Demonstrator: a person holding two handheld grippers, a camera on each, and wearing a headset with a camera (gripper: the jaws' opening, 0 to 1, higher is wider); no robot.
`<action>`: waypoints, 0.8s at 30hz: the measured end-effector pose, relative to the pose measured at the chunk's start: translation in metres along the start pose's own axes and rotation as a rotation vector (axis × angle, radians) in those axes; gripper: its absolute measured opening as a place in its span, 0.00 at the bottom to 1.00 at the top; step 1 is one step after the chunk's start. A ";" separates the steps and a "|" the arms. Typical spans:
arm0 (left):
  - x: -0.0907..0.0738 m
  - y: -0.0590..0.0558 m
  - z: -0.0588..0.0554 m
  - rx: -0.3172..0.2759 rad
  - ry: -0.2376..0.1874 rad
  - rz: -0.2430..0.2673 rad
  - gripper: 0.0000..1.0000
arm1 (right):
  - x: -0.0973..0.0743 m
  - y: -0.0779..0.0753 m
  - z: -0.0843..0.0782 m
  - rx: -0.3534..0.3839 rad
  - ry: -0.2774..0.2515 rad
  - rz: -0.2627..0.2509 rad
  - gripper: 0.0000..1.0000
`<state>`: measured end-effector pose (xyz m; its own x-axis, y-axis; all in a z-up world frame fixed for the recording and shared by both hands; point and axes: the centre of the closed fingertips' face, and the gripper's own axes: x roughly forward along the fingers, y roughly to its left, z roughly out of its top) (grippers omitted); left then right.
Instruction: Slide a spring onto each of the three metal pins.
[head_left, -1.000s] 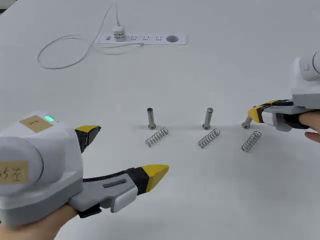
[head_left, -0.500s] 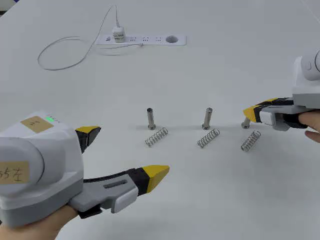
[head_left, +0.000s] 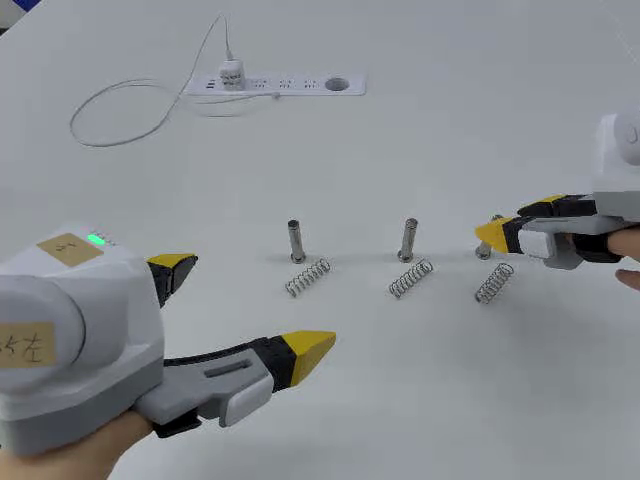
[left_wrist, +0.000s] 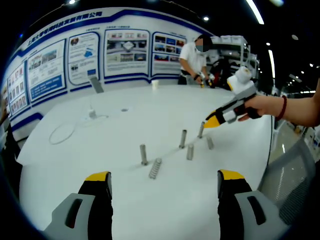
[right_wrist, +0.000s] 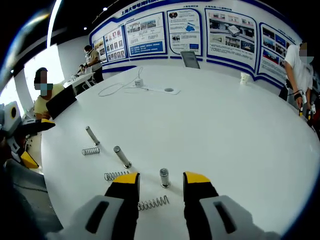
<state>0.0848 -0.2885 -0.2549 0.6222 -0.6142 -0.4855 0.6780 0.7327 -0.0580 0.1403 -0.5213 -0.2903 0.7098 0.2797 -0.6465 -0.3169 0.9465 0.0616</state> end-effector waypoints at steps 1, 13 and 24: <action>0.000 0.000 0.000 0.001 0.000 0.001 0.89 | -0.001 0.000 0.000 -0.001 -0.001 0.001 0.37; -0.001 -0.001 0.002 0.006 -0.003 -0.001 0.88 | -0.020 0.008 0.005 0.011 -0.031 0.032 0.52; -0.002 0.001 0.002 0.006 -0.001 0.007 0.87 | -0.036 0.022 0.010 0.015 -0.080 0.063 0.68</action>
<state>0.0847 -0.2871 -0.2518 0.6270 -0.6097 -0.4848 0.6764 0.7349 -0.0494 0.1142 -0.5091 -0.2584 0.7370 0.3506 -0.5779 -0.3539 0.9285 0.1120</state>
